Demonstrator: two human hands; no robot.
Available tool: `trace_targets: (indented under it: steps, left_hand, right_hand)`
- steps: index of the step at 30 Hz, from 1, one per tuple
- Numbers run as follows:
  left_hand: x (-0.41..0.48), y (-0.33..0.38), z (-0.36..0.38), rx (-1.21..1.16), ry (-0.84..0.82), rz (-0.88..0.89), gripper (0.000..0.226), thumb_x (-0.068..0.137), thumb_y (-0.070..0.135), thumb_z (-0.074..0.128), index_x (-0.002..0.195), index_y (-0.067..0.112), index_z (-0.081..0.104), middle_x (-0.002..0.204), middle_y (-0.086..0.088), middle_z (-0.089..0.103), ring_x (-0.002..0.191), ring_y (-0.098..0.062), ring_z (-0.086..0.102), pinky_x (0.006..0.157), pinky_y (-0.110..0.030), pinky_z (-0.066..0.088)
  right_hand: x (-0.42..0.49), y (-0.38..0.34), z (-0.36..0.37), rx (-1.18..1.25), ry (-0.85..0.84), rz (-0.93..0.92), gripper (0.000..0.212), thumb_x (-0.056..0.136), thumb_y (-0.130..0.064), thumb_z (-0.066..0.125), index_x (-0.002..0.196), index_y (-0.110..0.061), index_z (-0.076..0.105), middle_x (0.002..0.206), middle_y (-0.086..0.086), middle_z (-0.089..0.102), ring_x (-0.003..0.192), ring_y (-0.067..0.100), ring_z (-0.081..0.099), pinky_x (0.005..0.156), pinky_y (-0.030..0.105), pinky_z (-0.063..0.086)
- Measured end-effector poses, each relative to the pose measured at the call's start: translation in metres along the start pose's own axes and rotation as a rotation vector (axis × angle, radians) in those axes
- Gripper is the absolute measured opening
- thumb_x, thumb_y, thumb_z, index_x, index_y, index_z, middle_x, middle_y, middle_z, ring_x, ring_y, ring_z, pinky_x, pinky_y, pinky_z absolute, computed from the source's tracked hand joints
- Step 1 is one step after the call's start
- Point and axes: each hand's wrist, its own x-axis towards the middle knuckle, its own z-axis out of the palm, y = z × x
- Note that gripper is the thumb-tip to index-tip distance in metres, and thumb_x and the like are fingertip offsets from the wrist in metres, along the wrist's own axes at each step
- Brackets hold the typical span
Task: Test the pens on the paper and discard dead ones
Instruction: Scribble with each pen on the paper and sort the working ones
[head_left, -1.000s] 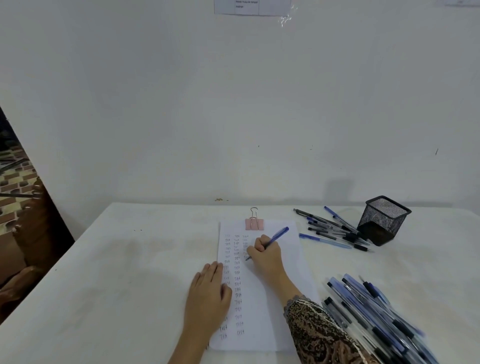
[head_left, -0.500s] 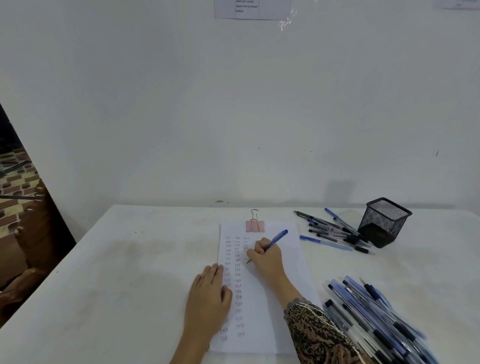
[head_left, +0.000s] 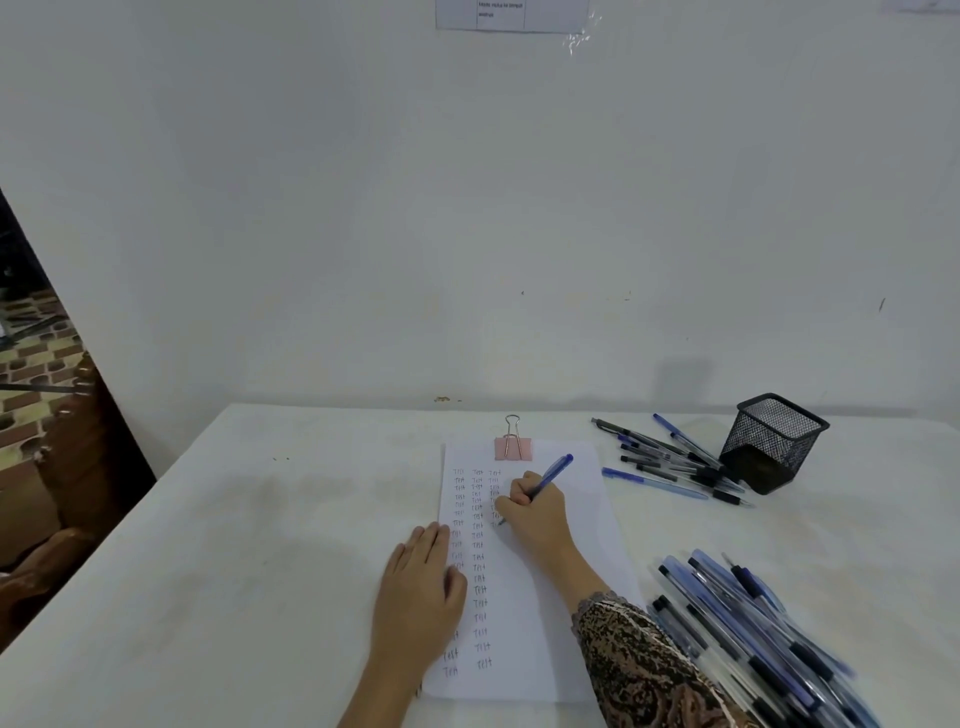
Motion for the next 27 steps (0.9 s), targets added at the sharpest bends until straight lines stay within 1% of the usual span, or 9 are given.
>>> trace_targets:
  steps: [2,6,9,13,18,20,22,24,27]
  left_hand:
    - [0.000,0.001,-0.001,0.009,-0.008,-0.005,0.081,0.074,0.045,-0.005,0.147,0.019,0.018,0.154,0.007,0.017,0.143,-0.008,0.009,0.114,-0.021,0.000]
    - [0.000,0.001,-0.002,-0.002,-0.020,-0.007,0.083,0.073,0.046,-0.005,0.147,0.018,0.020,0.154,0.005,0.018,0.143,-0.010,0.010,0.114,-0.022,0.001]
    - [0.000,0.001,-0.002,0.002,-0.041,-0.005,0.071,0.080,0.039,0.009,0.147,0.018,0.019,0.154,0.005,0.018,0.143,-0.010,0.010,0.115,-0.023,0.002]
    - [0.000,0.001,-0.001,0.014,-0.042,-0.005,0.068,0.082,0.038,0.010,0.147,0.019,0.017,0.155,0.006,0.016,0.143,-0.009,0.009,0.115,-0.022,0.001]
    - [0.000,0.000,-0.001,0.014,-0.041,-0.006,0.070,0.080,0.038,0.009,0.147,0.019,0.017,0.155,0.007,0.016,0.143,-0.008,0.008,0.114,-0.021,0.001]
    - [0.000,0.000,-0.001,0.010,-0.036,-0.005,0.068,0.082,0.038,0.010,0.147,0.019,0.017,0.155,0.007,0.016,0.143,-0.008,0.008,0.114,-0.021,0.001]
    - [0.000,0.000,0.000,0.007,-0.034,-0.004,0.064,0.087,0.038,0.012,0.147,0.019,0.017,0.155,0.007,0.015,0.143,-0.008,0.008,0.114,-0.021,0.001]
    - [0.000,0.000,0.000,0.007,-0.024,0.003,0.067,0.083,0.038,0.010,0.147,0.019,0.018,0.155,0.007,0.016,0.143,-0.008,0.009,0.114,-0.021,0.001]
    - [0.001,-0.001,0.002,0.002,-0.010,0.007,0.070,0.080,0.038,0.009,0.146,0.019,0.020,0.154,0.007,0.018,0.142,-0.009,0.011,0.115,-0.022,0.003]
  right_hand:
    - [-0.001,-0.001,-0.001,-0.020,-0.007,-0.001,0.047,0.072,0.017,0.051,0.055,-0.017,0.024,0.060,-0.004,0.026,0.048,0.004,0.026,0.052,0.009,0.030]
    - [0.000,-0.001,-0.001,0.010,0.025,-0.007,0.048,0.073,0.019,0.049,0.056,-0.018,0.025,0.060,-0.003,0.026,0.044,0.002,0.027,0.049,0.007,0.030]
    - [0.001,-0.001,-0.001,-0.007,0.006,-0.004,0.048,0.072,0.018,0.050,0.054,-0.018,0.024,0.060,-0.004,0.025,0.047,0.003,0.026,0.052,0.008,0.030]
    - [0.001,0.001,-0.002,-0.003,0.019,0.001,0.048,0.073,0.018,0.051,0.053,-0.017,0.025,0.060,-0.004,0.027,0.045,0.003,0.027,0.053,0.009,0.032]
    - [0.001,0.004,0.000,0.025,0.017,-0.014,0.049,0.074,0.018,0.049,0.053,-0.019,0.024,0.056,-0.007,0.025,0.046,0.002,0.027,0.072,0.015,0.027]
    - [0.001,0.005,0.001,0.022,0.014,-0.020,0.050,0.074,0.018,0.049,0.053,-0.019,0.024,0.055,-0.007,0.025,0.045,0.002,0.026,0.072,0.015,0.027]
    - [0.000,0.003,-0.001,0.037,0.019,-0.001,0.049,0.074,0.019,0.049,0.054,-0.018,0.024,0.056,-0.006,0.025,0.045,0.002,0.026,0.065,0.011,0.029]
    - [0.000,0.001,-0.005,0.122,0.031,0.052,0.048,0.077,0.015,0.052,0.054,-0.017,0.026,0.054,-0.003,0.027,0.046,0.005,0.027,0.049,0.009,0.029]
    - [0.002,-0.005,-0.015,0.505,0.082,0.222,0.046,0.096,-0.019,0.047,0.053,-0.015,0.033,0.048,-0.001,0.032,0.037,0.010,0.025,0.033,0.016,0.021]
